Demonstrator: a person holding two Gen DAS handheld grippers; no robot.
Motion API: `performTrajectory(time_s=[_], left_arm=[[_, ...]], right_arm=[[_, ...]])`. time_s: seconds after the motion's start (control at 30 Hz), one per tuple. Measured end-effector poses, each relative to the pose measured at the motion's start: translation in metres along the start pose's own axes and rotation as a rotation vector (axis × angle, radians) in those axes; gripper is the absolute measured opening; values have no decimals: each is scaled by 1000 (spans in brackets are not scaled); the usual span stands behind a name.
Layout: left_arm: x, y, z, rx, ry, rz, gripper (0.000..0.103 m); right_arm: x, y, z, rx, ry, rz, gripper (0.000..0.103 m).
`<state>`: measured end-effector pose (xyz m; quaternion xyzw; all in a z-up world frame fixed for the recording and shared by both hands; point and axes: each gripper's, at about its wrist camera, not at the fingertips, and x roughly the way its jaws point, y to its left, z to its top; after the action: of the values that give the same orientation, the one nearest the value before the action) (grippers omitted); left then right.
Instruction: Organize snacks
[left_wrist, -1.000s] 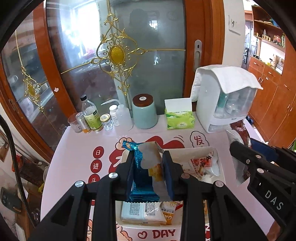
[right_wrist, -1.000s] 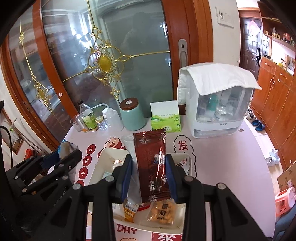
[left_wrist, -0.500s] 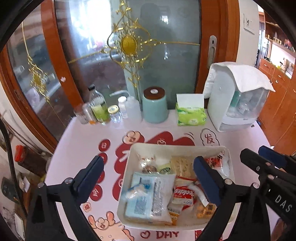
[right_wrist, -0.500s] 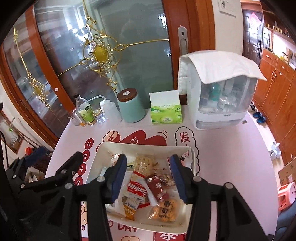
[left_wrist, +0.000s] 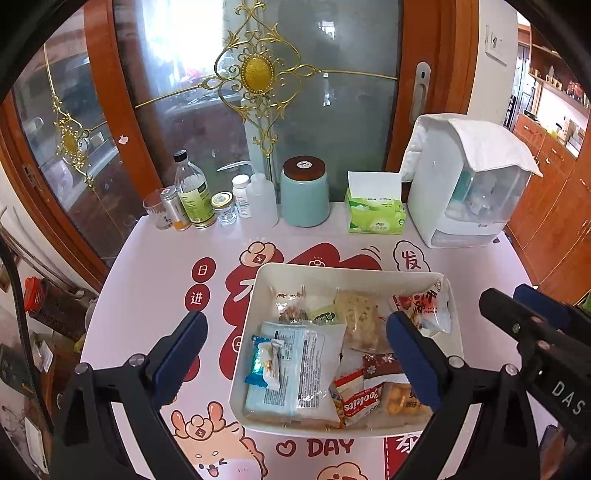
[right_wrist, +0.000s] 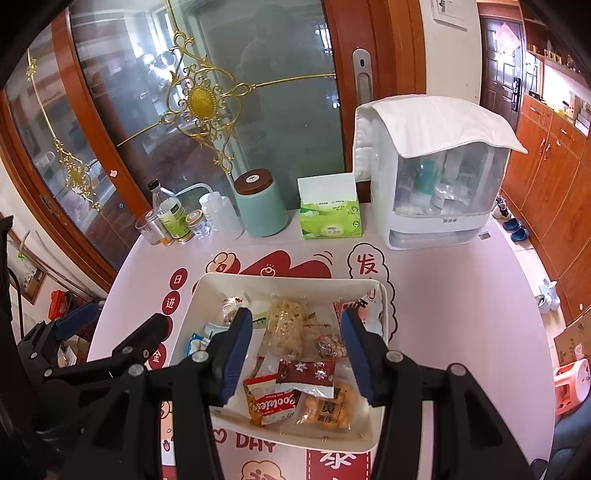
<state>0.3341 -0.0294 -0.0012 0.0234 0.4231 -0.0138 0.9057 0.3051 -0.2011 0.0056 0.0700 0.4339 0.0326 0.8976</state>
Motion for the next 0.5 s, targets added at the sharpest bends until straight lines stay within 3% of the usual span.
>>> performTrajectory(time_s=[0.23, 0.5], left_arm=[[-19, 3, -13, -9, -8, 4, 97], [-49, 5, -53, -15, -13, 9, 97]], right_arm=[[-10, 5, -15, -7, 9, 11, 51], [-24, 4, -56, -19, 63, 46, 51]])
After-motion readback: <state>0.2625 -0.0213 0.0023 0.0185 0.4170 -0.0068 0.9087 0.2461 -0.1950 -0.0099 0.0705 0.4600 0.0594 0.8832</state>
